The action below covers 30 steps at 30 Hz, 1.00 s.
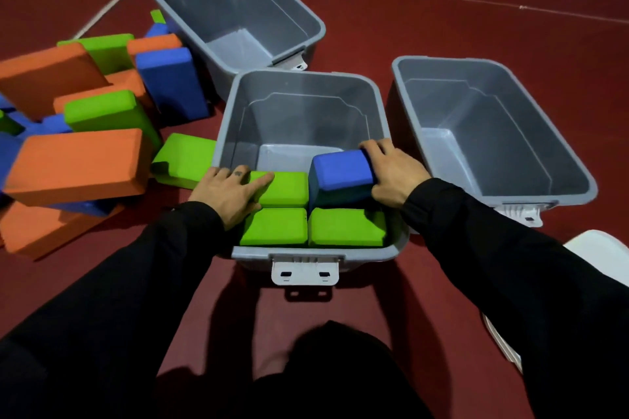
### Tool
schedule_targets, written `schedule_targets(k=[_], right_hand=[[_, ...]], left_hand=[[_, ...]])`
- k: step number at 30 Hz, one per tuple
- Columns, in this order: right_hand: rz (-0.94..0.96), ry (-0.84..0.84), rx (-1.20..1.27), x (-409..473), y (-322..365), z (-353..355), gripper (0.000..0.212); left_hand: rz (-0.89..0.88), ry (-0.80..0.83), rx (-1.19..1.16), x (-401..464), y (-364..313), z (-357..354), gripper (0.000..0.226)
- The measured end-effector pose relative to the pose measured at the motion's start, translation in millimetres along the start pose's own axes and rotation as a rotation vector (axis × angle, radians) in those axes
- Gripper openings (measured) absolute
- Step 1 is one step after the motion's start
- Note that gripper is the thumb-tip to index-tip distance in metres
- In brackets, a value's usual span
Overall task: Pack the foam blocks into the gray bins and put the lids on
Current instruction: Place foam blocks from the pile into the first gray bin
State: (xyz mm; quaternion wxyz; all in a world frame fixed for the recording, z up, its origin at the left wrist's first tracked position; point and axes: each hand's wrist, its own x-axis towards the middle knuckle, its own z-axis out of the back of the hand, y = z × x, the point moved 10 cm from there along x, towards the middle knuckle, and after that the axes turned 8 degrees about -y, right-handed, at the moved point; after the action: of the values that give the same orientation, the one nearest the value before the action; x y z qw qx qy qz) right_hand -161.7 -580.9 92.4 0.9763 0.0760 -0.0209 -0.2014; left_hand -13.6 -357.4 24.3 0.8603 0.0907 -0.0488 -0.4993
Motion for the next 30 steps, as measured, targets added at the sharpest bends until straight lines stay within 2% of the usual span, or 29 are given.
schedule_targets(k=[4,7,10,12,14,17,20,23,25,30], right_hand=[[0.075,0.064,-0.214,10,-4,-22,0.081],[0.108,0.171,-0.255,17,-12,-35,0.082],[0.078,0.251,-0.243,12,-23,-45,0.102],[0.031,0.211,-0.227,11,-24,-46,0.114],[0.0,0.203,-0.263,11,-18,-53,0.114],[0.028,0.337,-0.404,4,-6,-83,0.111],[0.012,0.355,-0.351,-1,-8,-99,0.114],[0.016,0.344,-0.299,4,-12,-95,0.107],[0.002,0.299,-0.308,16,-10,-87,0.094],[-0.067,0.007,-0.176,31,24,-99,0.062]], left_hand=[[0.03,0.048,-0.038,3,-5,-14,0.064],[0.043,0.103,-0.02,1,-8,-21,0.066],[0.064,0.118,-0.111,6,-17,-22,0.068],[0.103,0.122,-0.26,7,-21,-27,0.073],[0.135,0.104,-0.348,5,-28,-32,0.077],[0.187,0.04,-0.366,5,-37,-29,0.078],[0.167,-0.008,-0.35,12,-44,-23,0.089],[0.134,-0.034,-0.335,11,-47,-28,0.086],[0.129,-0.04,-0.298,11,-47,-32,0.083],[0.115,-0.053,-0.333,15,-51,-31,0.083]])
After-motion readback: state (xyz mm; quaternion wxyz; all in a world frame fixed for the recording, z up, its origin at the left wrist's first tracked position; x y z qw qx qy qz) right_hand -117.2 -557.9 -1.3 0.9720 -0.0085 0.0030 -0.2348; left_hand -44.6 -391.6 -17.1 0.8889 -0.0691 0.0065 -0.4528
